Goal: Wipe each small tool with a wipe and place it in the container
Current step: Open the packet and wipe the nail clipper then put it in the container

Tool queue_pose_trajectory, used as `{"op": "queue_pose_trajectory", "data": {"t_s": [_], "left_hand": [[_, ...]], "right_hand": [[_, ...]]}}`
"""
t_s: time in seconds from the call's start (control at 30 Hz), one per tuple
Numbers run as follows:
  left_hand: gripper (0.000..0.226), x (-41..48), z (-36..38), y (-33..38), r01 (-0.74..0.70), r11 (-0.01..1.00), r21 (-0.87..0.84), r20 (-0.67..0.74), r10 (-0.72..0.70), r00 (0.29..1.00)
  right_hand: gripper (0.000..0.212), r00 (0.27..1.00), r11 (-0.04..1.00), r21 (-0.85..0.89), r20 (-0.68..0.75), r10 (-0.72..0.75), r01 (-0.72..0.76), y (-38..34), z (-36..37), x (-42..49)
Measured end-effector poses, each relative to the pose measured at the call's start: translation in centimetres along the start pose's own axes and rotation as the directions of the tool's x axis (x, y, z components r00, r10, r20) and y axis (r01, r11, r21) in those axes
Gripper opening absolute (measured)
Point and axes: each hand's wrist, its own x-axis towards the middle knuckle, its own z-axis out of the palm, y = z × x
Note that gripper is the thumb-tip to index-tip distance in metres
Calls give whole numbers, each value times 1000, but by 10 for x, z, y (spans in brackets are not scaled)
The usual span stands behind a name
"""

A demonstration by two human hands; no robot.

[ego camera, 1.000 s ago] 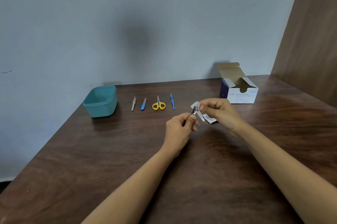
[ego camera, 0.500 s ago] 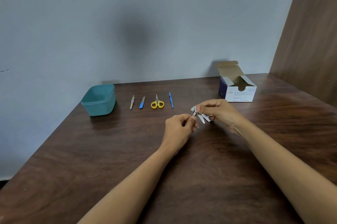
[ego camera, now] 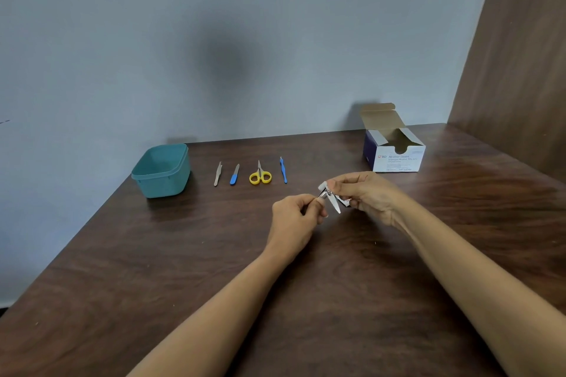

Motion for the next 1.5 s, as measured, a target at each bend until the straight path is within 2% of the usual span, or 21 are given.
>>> {"op": "queue_pose_trajectory", "data": {"t_s": [0.17, 0.47, 0.63, 0.77, 0.97, 1.1, 1.27, 1.37, 1.5], "left_hand": [[30, 0, 0, 1, -12, 1000, 28, 4, 12, 1000], [30, 0, 1, 2, -44, 999, 29, -8, 44, 999], [32, 0, 1, 1, -41, 999, 16, -56, 42, 998], [34, 0, 1, 1, -20, 1000, -21, -54, 18, 998], [39, 1, 1, 1, 24, 994, -110, -27, -27, 999], [41, 1, 2, 0, 25, 989, -144, 4, -24, 1000], [42, 2, 2, -1, 33, 980, -197, 30, -27, 999], [43, 1, 1, 1, 40, 976, -212, 62, -27, 998], [44, 1, -1, 2, 43, 968, -245, 91, -21, 996]], "right_hand": [[12, 999, 999, -29, -24, -44, 43, 1, 3, 2], [15, 993, 1000, -14, -121, -14, 12, 1, 4, 4], [15, 994, 993, 115, -104, 43, -31, 1, 8, 1], [11, 994, 988, 143, -81, 69, -57, 0, 7, 0], [5, 968, 965, 257, -252, 8, 59, 5, 10, 6], [14, 981, 978, 204, -193, -2, 42, 4, 11, 2], [7, 995, 982, 187, -97, -10, 28, 4, 16, 0], [16, 996, 985, 168, -83, -34, 48, 4, 17, 1], [13, 997, 985, 161, -53, -51, 59, 4, 18, -1]]}}
